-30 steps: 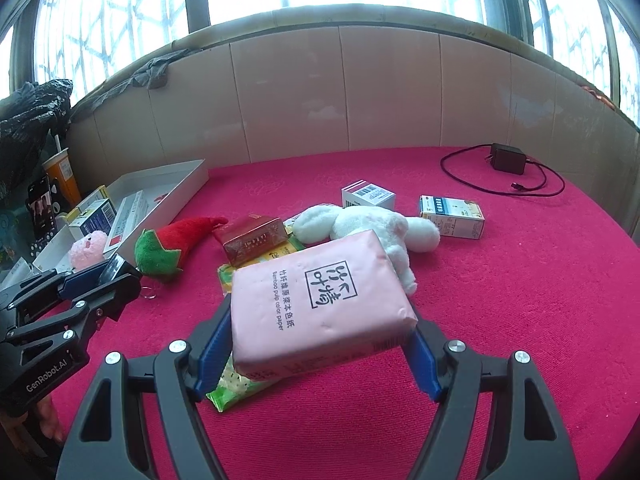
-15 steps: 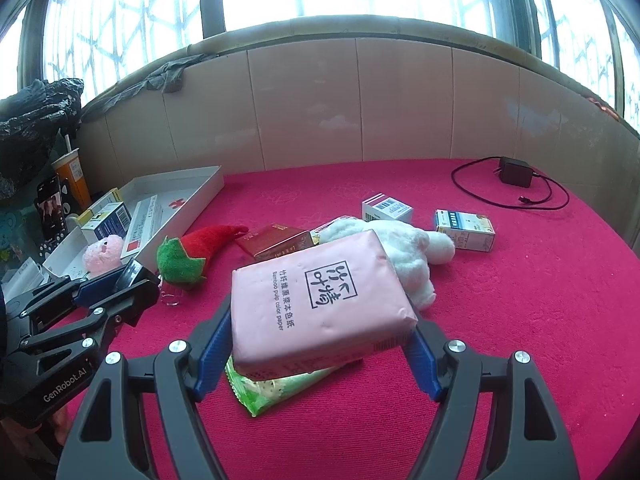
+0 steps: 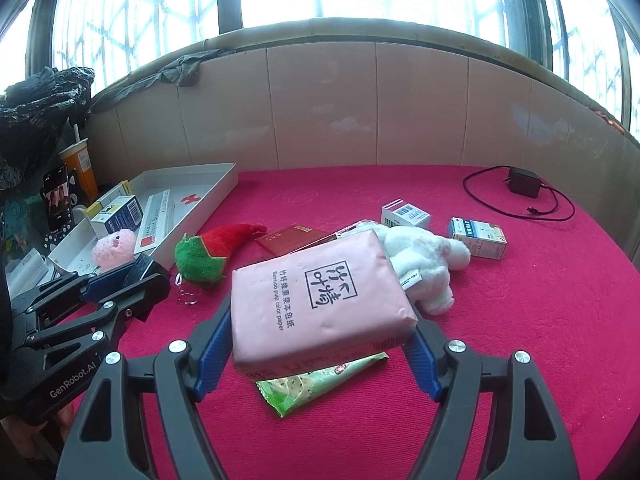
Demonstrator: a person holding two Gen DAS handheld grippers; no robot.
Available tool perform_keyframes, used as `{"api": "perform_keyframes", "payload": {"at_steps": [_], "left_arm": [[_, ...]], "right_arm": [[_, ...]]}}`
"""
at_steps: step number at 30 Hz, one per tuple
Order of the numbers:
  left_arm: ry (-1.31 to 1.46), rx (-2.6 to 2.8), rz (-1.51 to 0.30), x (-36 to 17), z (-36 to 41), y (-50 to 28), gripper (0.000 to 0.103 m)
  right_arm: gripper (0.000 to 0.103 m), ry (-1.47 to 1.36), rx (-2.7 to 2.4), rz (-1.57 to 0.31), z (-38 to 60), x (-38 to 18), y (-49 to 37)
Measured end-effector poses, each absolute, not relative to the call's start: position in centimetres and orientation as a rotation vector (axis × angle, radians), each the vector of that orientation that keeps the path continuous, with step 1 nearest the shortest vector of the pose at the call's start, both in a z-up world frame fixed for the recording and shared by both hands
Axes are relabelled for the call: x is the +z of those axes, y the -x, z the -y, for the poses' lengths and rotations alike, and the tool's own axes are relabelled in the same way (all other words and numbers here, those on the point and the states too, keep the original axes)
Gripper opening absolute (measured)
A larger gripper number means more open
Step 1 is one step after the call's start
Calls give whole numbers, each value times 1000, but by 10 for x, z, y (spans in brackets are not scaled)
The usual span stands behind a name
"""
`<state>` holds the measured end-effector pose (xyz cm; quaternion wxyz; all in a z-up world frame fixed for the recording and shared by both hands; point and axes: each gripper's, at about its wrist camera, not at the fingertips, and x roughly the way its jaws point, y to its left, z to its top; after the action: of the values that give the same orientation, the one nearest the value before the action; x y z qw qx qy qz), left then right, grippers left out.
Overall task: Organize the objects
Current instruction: 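Carry the charger plug with left tool while right tool carries the pink package toward the tray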
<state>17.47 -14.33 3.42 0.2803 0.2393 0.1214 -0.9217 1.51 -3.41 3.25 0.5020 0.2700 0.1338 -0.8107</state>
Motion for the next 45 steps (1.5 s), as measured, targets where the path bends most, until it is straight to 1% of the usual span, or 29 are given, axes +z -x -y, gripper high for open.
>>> {"api": "perform_keyframes", "payload": {"at_steps": [12,22,32,45], "left_arm": [[-609,-2458,-323,37,148,-187,30],[-578,-2430,-360,41,160,-201,30],[-493,-2330,-455,53,198,-241,30],[-461,-2245,-503,57,227,-272,30]], "right_arm": [[76,-648,-1955,-345,38,32,-25],[76,-641,-1953,-345,41,34,-27],[76,-586,-1919,-368,65,51,-39],[76,-566,-1817,-354,109,74,-61]]}}
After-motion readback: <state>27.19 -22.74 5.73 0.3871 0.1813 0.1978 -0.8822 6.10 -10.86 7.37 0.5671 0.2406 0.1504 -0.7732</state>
